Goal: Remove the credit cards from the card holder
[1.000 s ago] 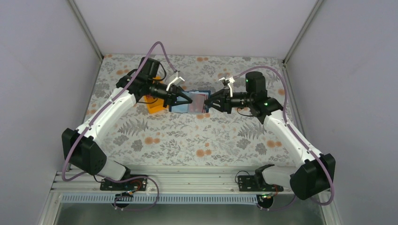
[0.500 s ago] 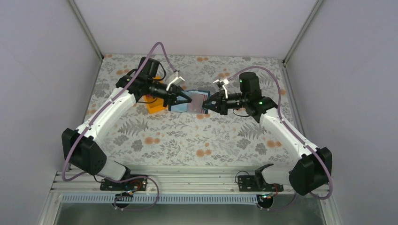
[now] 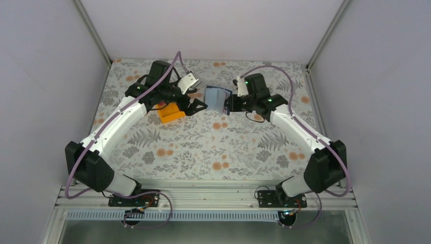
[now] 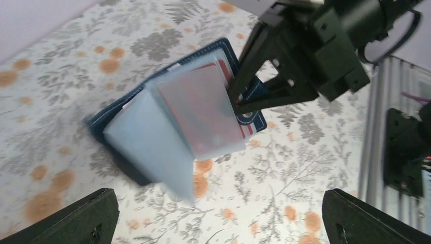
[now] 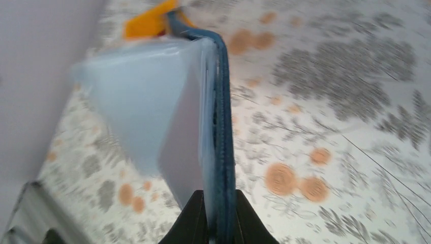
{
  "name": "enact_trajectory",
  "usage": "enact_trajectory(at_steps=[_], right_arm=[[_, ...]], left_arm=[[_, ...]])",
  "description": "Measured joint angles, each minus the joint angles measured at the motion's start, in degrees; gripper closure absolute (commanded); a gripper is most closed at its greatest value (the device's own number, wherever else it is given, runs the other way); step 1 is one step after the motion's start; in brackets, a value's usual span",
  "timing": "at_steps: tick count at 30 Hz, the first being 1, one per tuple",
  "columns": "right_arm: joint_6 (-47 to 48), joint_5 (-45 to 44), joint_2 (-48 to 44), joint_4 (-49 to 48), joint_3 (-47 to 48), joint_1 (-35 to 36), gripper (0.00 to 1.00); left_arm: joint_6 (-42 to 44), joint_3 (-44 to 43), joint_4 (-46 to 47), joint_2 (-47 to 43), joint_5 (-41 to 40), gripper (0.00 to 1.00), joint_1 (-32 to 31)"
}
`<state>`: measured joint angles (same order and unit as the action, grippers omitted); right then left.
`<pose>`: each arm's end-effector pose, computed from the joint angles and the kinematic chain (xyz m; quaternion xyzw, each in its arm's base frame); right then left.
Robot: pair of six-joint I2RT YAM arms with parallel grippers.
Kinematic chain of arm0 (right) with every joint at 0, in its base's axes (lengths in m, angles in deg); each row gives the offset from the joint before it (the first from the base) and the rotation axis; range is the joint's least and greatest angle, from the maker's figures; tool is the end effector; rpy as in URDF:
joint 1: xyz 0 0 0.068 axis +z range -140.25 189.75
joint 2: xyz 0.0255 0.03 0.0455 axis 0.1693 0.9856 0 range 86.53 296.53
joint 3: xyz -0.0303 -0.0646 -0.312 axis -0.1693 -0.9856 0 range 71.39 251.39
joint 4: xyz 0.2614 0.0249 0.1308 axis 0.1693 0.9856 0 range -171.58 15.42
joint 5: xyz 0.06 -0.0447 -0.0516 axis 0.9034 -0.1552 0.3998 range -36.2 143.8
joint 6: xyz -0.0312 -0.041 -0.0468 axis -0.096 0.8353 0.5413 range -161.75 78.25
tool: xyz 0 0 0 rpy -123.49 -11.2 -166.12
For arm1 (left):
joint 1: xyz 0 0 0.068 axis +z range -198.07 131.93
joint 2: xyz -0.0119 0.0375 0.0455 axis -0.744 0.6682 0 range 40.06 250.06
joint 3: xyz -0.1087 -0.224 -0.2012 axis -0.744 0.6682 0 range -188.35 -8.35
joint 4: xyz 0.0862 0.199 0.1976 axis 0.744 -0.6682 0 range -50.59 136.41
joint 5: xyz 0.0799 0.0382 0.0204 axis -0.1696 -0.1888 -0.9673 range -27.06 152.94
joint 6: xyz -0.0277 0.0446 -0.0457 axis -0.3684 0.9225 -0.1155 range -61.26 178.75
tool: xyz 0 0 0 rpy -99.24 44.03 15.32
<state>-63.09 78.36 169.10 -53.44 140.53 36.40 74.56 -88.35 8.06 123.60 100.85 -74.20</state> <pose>0.3100 0.1818 0.3339 -0.1284 0.8862 0.3402 0.2873 0.3035 -0.1876 0.3876 0.4327 0.7590 -0.3301 0.3573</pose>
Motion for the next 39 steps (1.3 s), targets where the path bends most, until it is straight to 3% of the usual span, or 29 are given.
enact_trajectory(at_steps=[4,9,15,27,39], right_arm=[[-4.2,-12.2,3.2,3.7,2.0,3.9,0.96],[-7.2,-17.4,6.1,4.8,6.0,8.4,0.96],[-9.2,-15.7,7.9,3.2,8.9,11.9,0.96],[-13.2,-8.2,5.7,-0.4,8.7,11.1,0.96],[-14.2,-0.7,4.1,-3.5,7.3,9.8,0.96]], left_arm=[[0.0,0.0,0.2,-0.9,-4.3,0.08,0.0],[-0.7,0.0,0.6,-0.6,-3.4,0.09,-1.4],[-2.8,0.0,1.2,2.6,-5.5,0.05,-3.7],[-4.1,0.6,2.7,3.0,-18.4,0.04,-3.0],[-4.7,2.9,3.4,1.1,-23.0,0.05,1.9]])
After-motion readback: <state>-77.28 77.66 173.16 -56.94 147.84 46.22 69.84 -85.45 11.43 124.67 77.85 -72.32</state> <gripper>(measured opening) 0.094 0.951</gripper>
